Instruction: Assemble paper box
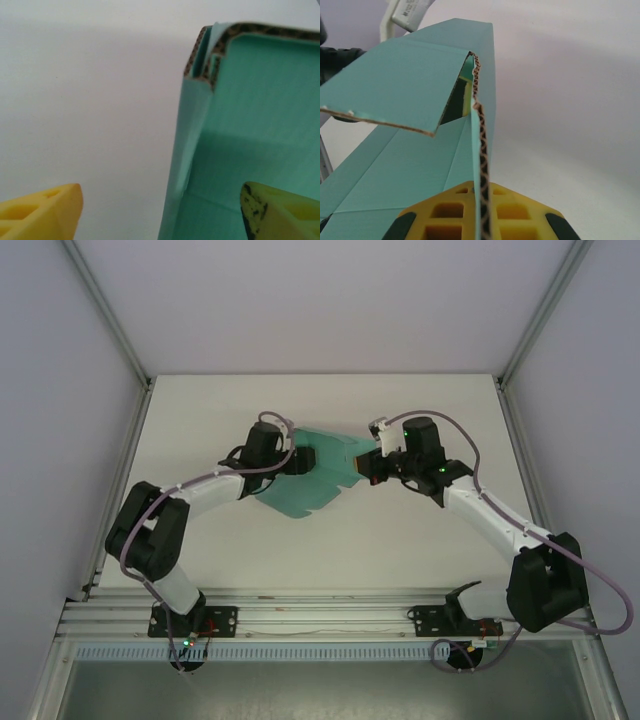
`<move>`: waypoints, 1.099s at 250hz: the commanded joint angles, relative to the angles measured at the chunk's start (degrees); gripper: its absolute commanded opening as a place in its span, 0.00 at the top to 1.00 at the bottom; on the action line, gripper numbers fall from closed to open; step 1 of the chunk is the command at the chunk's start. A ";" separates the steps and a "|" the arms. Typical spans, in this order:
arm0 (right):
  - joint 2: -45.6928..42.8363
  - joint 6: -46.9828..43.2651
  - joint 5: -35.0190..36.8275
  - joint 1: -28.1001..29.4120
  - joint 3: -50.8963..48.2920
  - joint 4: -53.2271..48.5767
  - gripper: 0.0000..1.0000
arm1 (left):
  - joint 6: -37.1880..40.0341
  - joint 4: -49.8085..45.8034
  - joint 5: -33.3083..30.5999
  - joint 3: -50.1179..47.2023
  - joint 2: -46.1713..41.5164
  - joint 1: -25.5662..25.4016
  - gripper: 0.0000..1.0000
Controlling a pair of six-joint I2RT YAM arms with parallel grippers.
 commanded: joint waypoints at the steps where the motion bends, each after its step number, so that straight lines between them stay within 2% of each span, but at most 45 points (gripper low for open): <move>1: 0.76 0.28 -2.99 -0.55 1.41 0.93 1.00 | 2.03 1.74 2.05 2.38 2.96 1.37 0.25; 50: 1.10 0.10 -3.96 -0.64 1.42 0.15 1.00 | 2.77 5.30 2.67 2.98 4.04 1.64 0.37; 84: 1.16 -0.08 -4.58 -0.75 1.27 -0.06 1.00 | 3.95 7.01 1.83 3.70 6.48 1.59 0.40; 121: 1.75 -0.08 -4.23 -0.80 1.76 -0.49 1.00 | 3.77 7.66 4.61 4.95 8.71 1.55 0.60; 162: 1.76 0.01 -3.40 -0.95 1.75 -0.44 1.00 | 4.90 8.50 0.66 3.84 8.21 1.30 0.92; 186: 1.45 0.11 -1.94 -0.88 1.38 -0.60 1.00 | 6.47 10.21 -2.98 1.88 6.95 0.54 1.00; 203: 1.10 0.20 -0.65 -1.03 0.75 -0.61 1.00 | 7.36 10.13 -6.54 0.93 5.80 -0.23 1.00; 228: 0.23 1.67 3.82 -1.09 -0.07 -0.48 0.81 | 8.29 8.45 -12.18 0.41 3.92 -1.70 1.00; 241: -0.60 2.44 6.93 -1.20 -0.84 -0.01 0.64 | 8.45 6.75 -15.01 0.61 3.15 -2.45 1.00; 275: -4.15 4.22 13.15 -1.39 -2.74 1.35 0.35 | 6.63 3.60 -17.89 -0.58 1.40 -3.26 1.00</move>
